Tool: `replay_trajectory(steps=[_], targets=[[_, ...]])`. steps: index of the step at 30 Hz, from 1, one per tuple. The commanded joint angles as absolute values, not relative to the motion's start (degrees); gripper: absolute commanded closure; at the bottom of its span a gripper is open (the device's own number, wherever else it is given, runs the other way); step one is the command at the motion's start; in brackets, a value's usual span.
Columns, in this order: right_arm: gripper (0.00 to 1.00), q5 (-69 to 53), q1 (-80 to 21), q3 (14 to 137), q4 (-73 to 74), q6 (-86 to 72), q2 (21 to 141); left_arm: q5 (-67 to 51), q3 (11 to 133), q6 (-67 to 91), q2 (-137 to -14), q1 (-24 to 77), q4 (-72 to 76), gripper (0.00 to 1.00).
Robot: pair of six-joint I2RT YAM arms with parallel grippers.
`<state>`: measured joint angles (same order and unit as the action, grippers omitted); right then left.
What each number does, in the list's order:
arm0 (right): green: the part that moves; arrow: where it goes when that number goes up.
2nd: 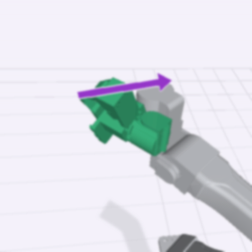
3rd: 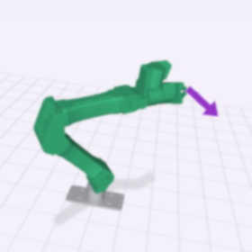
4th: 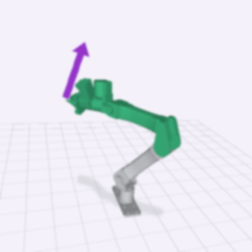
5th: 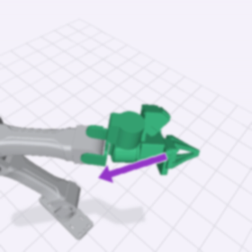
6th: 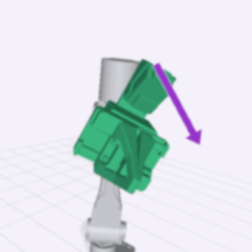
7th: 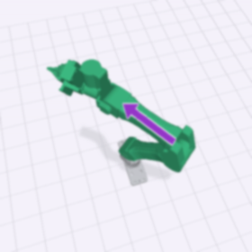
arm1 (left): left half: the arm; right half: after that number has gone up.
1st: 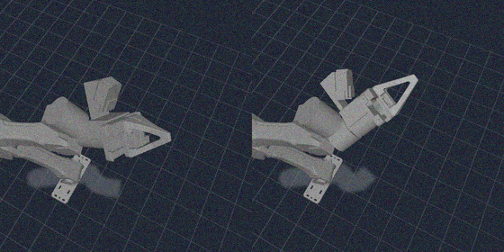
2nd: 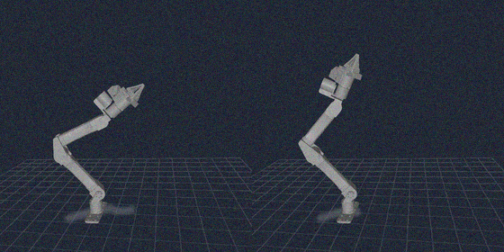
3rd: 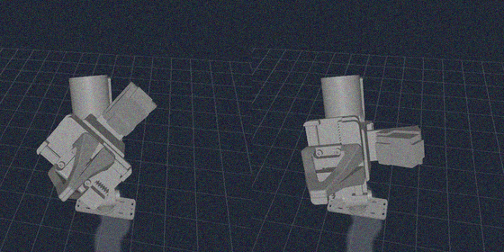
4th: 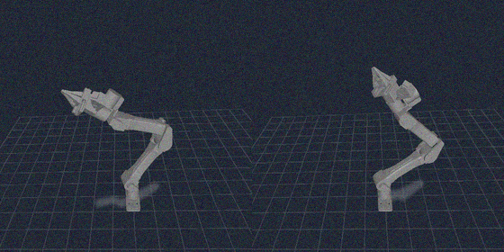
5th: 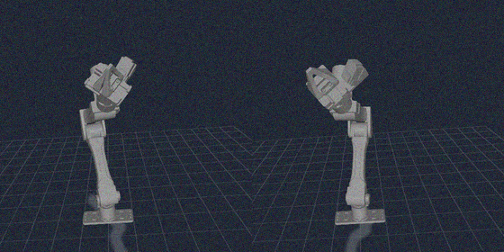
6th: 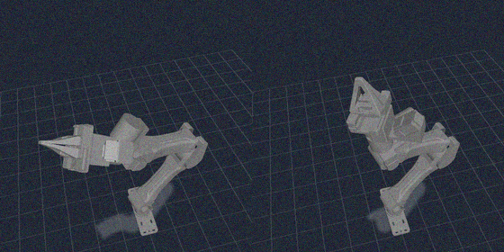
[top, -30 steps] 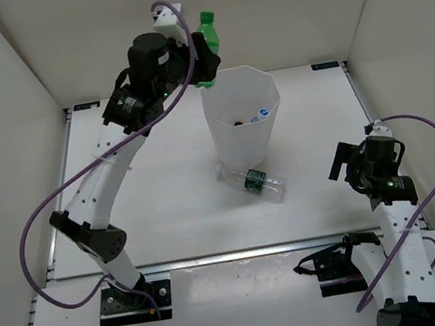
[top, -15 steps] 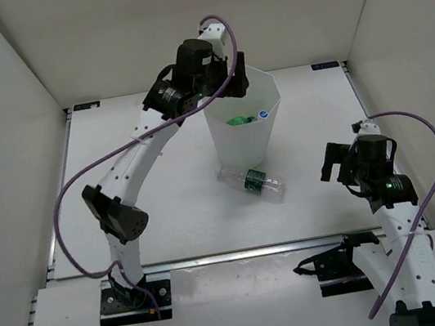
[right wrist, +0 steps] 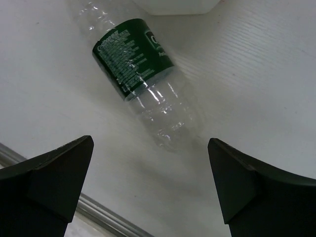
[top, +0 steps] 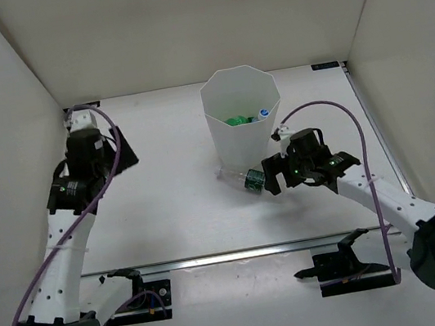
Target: Put the plastic bottles in the bin
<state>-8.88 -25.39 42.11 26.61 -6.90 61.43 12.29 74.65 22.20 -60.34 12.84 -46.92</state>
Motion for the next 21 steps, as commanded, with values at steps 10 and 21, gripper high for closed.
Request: replay_trajectory(steps=[10,21], targets=[[0.01,-19.0,-26.7,40.6,5.4,8.3,71.1,12.7,52.0,27.6,-48.0,13.3,-57.2,0.01],[0.02,-11.3,-31.2,34.1,0.5,4.7,74.2,13.4,54.6,26.2,-47.8,12.7,-59.9,0.01]])
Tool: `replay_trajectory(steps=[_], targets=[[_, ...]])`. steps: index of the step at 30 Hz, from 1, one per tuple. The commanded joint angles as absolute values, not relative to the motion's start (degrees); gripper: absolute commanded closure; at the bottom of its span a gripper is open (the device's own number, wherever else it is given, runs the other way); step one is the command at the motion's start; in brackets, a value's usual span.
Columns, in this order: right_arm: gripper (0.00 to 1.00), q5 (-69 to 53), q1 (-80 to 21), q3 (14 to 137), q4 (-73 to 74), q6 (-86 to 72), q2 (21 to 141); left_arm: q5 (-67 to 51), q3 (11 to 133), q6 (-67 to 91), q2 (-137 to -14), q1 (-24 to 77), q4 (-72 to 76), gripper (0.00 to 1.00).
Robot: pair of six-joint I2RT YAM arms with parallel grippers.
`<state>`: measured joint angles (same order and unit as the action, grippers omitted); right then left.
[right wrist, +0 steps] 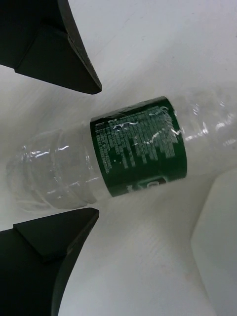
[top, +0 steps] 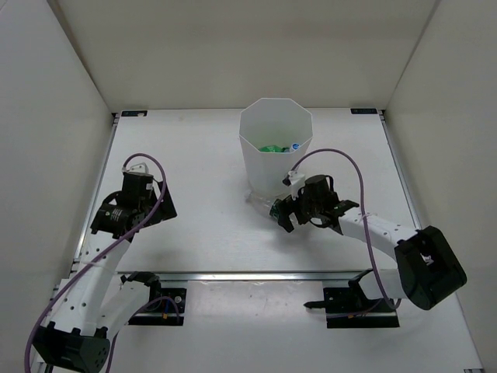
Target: Put the plastic bottles in the bin
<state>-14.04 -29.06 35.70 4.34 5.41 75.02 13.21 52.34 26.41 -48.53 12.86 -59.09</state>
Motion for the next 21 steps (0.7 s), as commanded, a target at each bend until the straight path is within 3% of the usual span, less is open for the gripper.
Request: replay_trajectory(steps=[1,11,16,21], targets=[[0.03,-10.8,-31.5,32.6,-1.2,3.9,73.1,13.6,54.8,26.1,-48.1,12.6,-60.2,0.01],[0.46,-12.4,-33.4,25.1,-6.2,-3.4,68.7,13.0,55.3,26.3,-46.8,13.2,-60.5,0.01],[0.60,-12.2,-39.0,29.3,-3.1,-2.8,64.6,12.7,55.5,26.5,-46.2,13.7,-60.4,0.02],[0.60,-17.7,-45.4,34.7,-2.9,-4.3,57.8,13.6,55.6,26.4,-46.8,13.4,-60.5,0.01]])
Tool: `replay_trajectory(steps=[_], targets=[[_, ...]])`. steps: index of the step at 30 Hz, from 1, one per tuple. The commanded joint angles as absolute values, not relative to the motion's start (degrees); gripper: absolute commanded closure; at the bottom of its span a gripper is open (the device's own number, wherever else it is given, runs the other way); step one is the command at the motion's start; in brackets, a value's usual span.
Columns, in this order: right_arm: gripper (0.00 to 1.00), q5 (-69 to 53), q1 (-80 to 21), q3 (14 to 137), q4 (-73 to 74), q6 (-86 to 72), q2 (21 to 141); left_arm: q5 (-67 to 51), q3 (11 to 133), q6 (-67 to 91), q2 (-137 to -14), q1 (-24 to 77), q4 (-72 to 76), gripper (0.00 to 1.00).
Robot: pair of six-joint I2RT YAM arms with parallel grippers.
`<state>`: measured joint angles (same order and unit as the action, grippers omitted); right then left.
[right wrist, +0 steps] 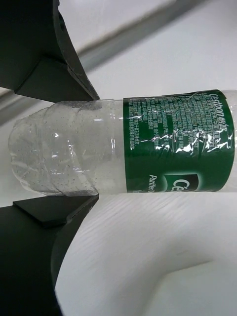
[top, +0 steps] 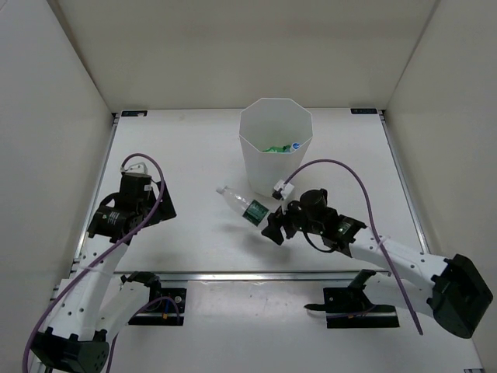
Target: Put the plastic bottles in the bin
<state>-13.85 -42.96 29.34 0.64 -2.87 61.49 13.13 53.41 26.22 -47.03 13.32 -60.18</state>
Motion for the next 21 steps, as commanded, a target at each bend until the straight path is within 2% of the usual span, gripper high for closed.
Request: replay_trajectory(steps=[1,6,8,13,17,21], targets=[[0.60,-18.6,-46.7,36.6,-3.2,-4.2,57.4,13.7,55.9,26.3,-46.8,13.6,-60.4,0.02],[0.59,-16.6,-48.8,51.5,-1.8,3.3,60.4,13.2,56.6,26.2,-47.5,13.4,-59.6,0.01],[0.59,-13.6,-46.7,63.6,2.3,6.8,64.5,12.7,56.5,26.1,-47.8,13.1,-59.2,0.02],[0.57,-3.8,-40.7,76.4,1.8,12.9,74.5,13.0,57.3,26.2,-48.4,13.0,-58.4,0.01],[0.56,-8.4,-31.1,80.3,0.7,9.3,79.1,14.5,59.5,25.5,-49.2,13.0,-58.7,0.01],[0.50,-7.1,-28.5,80.5,-0.4,10.1,81.8,15.0,60.5,25.0,-50.9,12.5,-58.4,0.02]])
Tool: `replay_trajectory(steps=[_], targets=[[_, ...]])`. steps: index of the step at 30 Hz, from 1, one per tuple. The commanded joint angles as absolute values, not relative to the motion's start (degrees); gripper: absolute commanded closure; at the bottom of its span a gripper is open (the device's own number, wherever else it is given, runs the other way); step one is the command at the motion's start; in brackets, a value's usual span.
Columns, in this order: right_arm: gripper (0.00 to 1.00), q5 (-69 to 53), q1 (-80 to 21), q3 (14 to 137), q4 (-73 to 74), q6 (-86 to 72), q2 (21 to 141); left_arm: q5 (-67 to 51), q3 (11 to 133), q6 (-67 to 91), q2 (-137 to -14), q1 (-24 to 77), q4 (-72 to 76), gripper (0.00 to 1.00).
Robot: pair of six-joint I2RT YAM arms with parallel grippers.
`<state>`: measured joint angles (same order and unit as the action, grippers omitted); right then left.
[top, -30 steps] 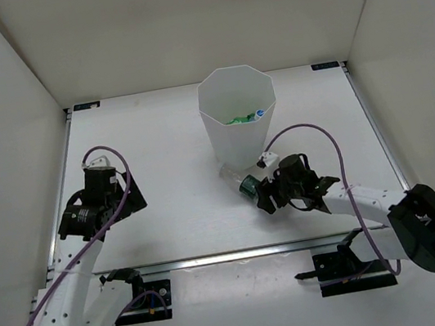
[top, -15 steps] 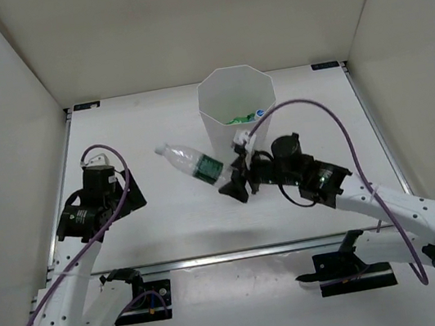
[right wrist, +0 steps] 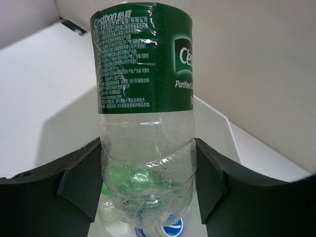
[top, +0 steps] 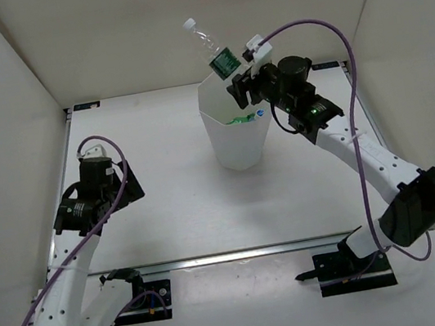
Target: Put the plastic bottles in the bin
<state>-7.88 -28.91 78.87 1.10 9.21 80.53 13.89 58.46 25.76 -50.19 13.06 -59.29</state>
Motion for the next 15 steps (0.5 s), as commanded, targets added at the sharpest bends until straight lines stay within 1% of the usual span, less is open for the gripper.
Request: replay_trajectory(steps=[1,2,5,6,7,10,15], targets=[[0.46,-6.8,-28.0,81.0,-0.2,10.1,82.2,15.2,60.3,24.9,-51.3,12.3,-58.0,0.01],[0.43,-6.9,-27.4,81.5,1.0,9.8,82.9,15.2,60.4,24.8,-51.4,12.4,-57.6,0.02],[0.17,-7.0,-27.0,81.4,2.5,9.3,83.8,15.1,60.2,24.5,-51.9,12.2,-56.2,0.01],[0.13,-5.3,-27.0,81.1,2.4,9.1,83.4,14.9,60.4,24.4,-52.1,12.2,-55.7,0.01],[0.01,-4.2,-27.5,80.5,2.0,9.5,83.5,14.9,60.6,24.2,-52.4,12.0,-55.5,0.01],[0.01,-1.8,-28.6,78.7,0.4,9.7,80.1,14.1,60.4,24.4,-52.9,12.1,-54.1,0.01],[0.01,3.0,-28.1,77.8,4.6,4.8,74.4,12.9,59.9,24.3,-53.8,12.0,-52.8,0.01]])
